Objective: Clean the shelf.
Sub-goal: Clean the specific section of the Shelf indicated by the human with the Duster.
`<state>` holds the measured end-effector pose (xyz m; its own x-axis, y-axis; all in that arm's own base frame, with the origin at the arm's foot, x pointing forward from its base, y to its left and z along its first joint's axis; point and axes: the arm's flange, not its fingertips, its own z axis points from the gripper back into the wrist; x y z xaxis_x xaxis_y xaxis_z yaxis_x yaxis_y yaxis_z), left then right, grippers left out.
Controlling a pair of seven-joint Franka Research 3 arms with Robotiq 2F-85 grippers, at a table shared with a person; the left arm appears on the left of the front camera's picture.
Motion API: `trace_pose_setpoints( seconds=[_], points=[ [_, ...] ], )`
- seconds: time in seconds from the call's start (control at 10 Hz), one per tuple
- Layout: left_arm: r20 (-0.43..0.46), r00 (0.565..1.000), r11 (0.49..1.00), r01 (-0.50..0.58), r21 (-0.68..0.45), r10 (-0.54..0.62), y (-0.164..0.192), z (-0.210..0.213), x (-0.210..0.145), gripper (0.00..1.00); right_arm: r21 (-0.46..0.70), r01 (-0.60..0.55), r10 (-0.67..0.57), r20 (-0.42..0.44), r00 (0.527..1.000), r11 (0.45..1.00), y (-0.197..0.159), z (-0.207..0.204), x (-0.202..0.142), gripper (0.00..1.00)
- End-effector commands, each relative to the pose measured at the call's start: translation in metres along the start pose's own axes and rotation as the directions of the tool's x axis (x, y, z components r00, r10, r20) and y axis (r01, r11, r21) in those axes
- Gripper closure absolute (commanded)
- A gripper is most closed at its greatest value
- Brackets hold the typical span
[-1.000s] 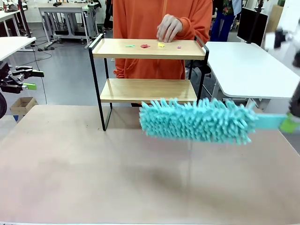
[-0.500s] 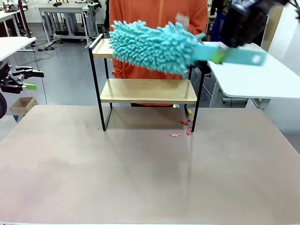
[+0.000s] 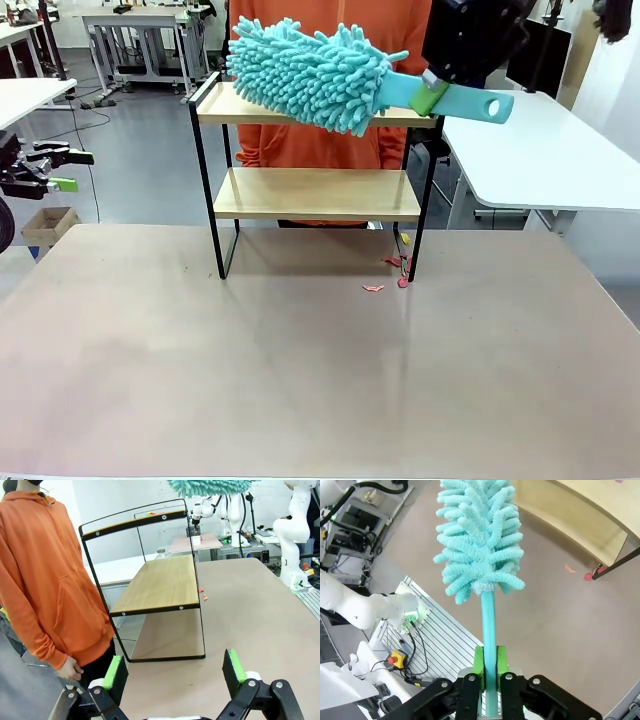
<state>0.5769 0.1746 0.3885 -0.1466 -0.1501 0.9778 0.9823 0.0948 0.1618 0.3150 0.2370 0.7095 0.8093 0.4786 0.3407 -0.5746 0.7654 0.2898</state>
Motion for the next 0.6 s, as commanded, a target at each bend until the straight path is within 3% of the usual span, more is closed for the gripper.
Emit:
trace_pose_setpoints(
  seconds=[0.0, 0.1, 0.3, 0.5],
  points=[
    [0.004, 1.000, 1.000, 0.004, 0.001, -0.004, -0.002, 0.001, 0.004, 0.00, 0.003, 0.000, 0.000, 0.003, 1.000, 1.000, -0.001, 0.003, -0.004, 0.87],
    [0.004, 1.000, 1.000, 0.004, 0.001, -0.004, -0.002, 0.001, 0.004, 0.00, 0.000, 0.000, 0.000, 0.000, 1.000, 1.000, 0.000, 0.000, 0.000, 0.87],
    [0.004, 1.000, 1.000, 0.004, 0.001, -0.004, -0.002, 0.001, 0.004, 0.00, -0.147, 0.044, -0.033, 0.074, 0.997, 0.988, 0.040, 0.007, 0.067, 0.87],
    [0.004, 1.000, 1.000, 0.004, 0.001, -0.004, -0.002, 0.001, 0.004, 0.00, -0.235, 0.102, -0.086, 0.078, 0.993, 0.967, 0.074, 0.012, 0.127, 0.87]
  ],
)
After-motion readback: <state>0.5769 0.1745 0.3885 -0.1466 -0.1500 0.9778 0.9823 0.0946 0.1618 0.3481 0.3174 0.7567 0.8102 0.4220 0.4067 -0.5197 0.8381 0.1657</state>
